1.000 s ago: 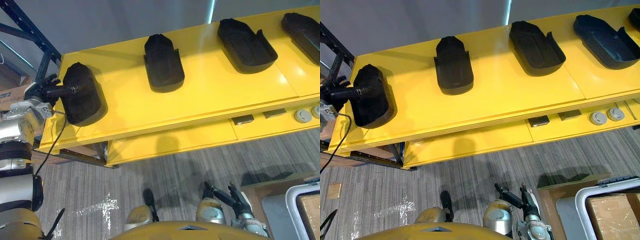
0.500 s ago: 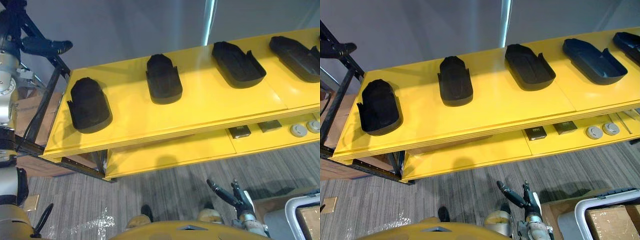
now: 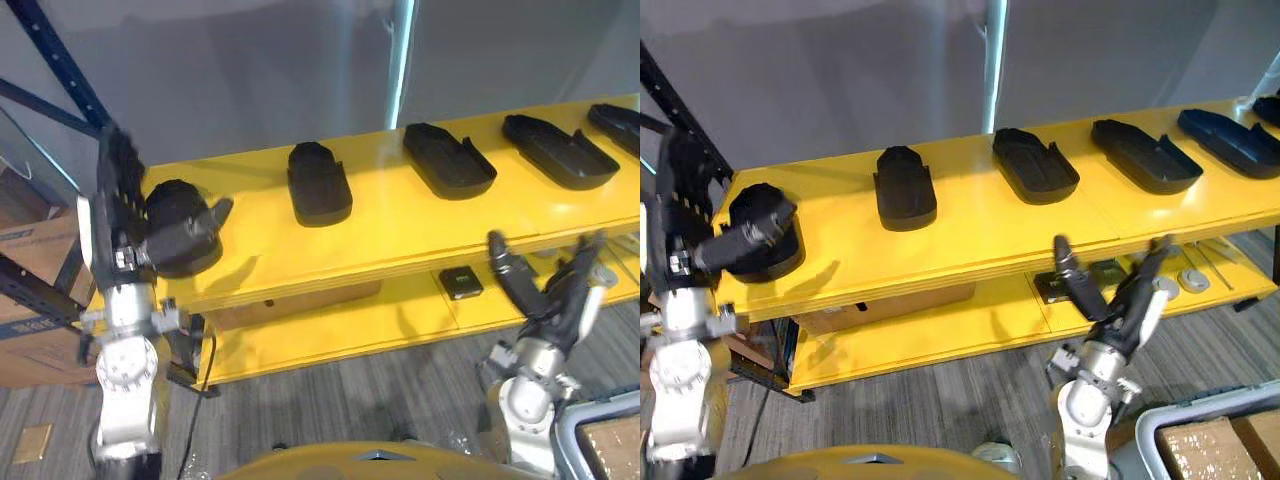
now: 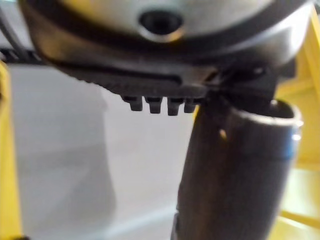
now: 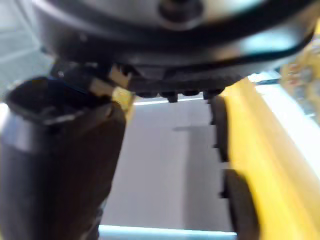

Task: Walk over and take three plastic housings, then place them on the shelf

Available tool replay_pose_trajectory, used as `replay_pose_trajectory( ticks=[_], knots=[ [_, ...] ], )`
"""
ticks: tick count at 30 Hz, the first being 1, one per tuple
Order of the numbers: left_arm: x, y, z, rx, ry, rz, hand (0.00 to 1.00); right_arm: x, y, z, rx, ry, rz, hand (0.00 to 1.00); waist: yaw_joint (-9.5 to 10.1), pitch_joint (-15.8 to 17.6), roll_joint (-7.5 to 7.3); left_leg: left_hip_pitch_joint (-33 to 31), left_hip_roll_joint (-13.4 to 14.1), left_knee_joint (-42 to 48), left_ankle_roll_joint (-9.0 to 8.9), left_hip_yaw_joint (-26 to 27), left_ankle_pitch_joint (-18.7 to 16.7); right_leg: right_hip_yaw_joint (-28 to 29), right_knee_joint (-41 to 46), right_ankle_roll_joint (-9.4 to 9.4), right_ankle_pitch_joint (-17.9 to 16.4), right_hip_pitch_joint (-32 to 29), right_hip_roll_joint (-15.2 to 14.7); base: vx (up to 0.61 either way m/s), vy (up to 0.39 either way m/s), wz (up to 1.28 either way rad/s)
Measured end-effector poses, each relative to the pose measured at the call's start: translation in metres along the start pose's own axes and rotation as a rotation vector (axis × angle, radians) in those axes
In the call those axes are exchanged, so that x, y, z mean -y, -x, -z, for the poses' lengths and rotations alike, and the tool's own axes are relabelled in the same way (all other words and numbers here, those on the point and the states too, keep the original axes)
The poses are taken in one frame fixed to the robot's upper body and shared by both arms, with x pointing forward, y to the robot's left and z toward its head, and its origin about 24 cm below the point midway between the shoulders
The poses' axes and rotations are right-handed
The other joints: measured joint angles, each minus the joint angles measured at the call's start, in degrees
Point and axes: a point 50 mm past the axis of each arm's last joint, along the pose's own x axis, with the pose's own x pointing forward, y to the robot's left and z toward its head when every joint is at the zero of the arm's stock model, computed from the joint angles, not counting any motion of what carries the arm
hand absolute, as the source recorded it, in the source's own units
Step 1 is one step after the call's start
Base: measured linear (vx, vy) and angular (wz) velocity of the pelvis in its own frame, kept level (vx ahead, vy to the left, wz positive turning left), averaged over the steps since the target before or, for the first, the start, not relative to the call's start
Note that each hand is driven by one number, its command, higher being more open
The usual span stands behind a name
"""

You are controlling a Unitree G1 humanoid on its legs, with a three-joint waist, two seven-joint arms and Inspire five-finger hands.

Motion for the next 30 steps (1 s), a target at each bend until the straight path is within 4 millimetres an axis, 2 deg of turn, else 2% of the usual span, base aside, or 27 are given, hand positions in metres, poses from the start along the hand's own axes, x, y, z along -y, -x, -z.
replay_pose_trajectory(
  ticks=[1,3,6,9,10,12,17,20,24,30],
  knots=[
    [-0.002,0.006,0.003,-0.014,-0.045,-0.051,1.00,-0.007,-0.012,-0.012,0.077,-0.036,-0.024,1.00,0.87,-0.2,-0.57,0.0,0.0,0.0,0.02,-0.2,0.1,-0.4,-0.4,0.00,0.2,0.3,0.0,-0.02,-0.007,0.10],
    [0.002,0.012,0.004,-0.010,-0.078,-0.110,1.00,-0.025,-0.029,-0.035,0.209,-0.114,-0.094,1.00,1.32,-0.2,-1.29,-0.2,-0.3,0.0,0.04,-1.5,0.3,-1.7,-0.7,0.04,0.3,1.2,-0.2,-0.04,0.005,0.24],
    [0.012,0.019,0.006,-0.030,-0.028,-0.158,1.00,-0.051,-0.038,-0.067,0.374,-0.209,-0.210,1.00,2.65,-0.5,-1.79,-1.1,-0.3,0.0,0.10,-3.3,0.6,-3.7,-1.4,-0.01,0.3,1.8,-0.2,-0.02,0.000,0.32],
    [0.018,0.032,0.011,-0.083,0.002,-0.188,1.00,-0.072,-0.049,-0.090,0.477,-0.294,-0.362,1.00,3.49,-0.3,-2.08,-2.3,-0.4,0.0,0.16,-5.4,1.4,-5.8,-1.4,-0.02,0.3,1.9,-0.2,0.00,-0.007,0.35],
    [0.020,0.034,0.012,-0.095,0.005,-0.188,1.00,-0.074,-0.050,-0.093,0.486,-0.314,-0.390,1.00,3.97,-0.3,-2.16,-2.4,-0.3,0.0,0.11,-5.5,1.5,-6.1,-1.4,-0.01,0.3,1.9,-0.2,0.01,-0.005,0.26],
    [0.023,0.044,0.019,-0.130,-0.048,-0.188,1.00,-0.092,-0.055,-0.099,0.497,-0.378,-0.519,1.00,4.88,-0.2,-2.43,-3.2,-0.5,0.0,0.41,-7.1,2.0,-7.8,-1.4,0.17,0.4,2.1,-0.2,0.01,-0.006,0.30],
    [0.028,0.058,0.041,-0.222,-0.116,-0.148,1.00,-0.139,-0.054,-0.088,0.436,-0.315,-0.825,1.00,6.34,0.1,-2.63,-4.3,-0.7,0.0,0.46,-9.5,2.5,-10.3,-1.6,0.17,0.3,3.0,-0.3,0.01,-0.001,0.27],
    [0.030,0.069,0.053,-0.274,-0.163,-0.113,1.00,-0.169,-0.040,-0.073,0.373,-0.234,-1.083,1.00,7.86,0.7,-3.40,-6.0,-1.0,0.0,0.51,-11.7,3.0,-12.6,-2.0,0.19,0.3,3.1,-0.2,0.01,-0.005,0.35],
    [0.027,0.084,0.059,-0.338,-0.183,-0.087,1.00,-0.192,-0.033,-0.052,0.307,-0.113,-1.260,1.00,10.24,2.3,-4.05,-7.0,-1.7,0.0,0.69,-14.7,3.5,-15.7,-2.1,0.31,0.2,4.1,-0.3,0.00,-0.003,0.39],
    [0.018,0.109,0.077,-0.478,-0.224,-0.096,1.00,-0.212,-0.037,-0.042,0.321,0.058,-1.350,1.00,12.12,3.6,-3.19,-8.5,-2.7,0.0,0.94,-18.0,4.2,-19.1,-2.1,0.65,-0.1,5.0,-0.7,-0.02,0.010,0.33]
  ],
)
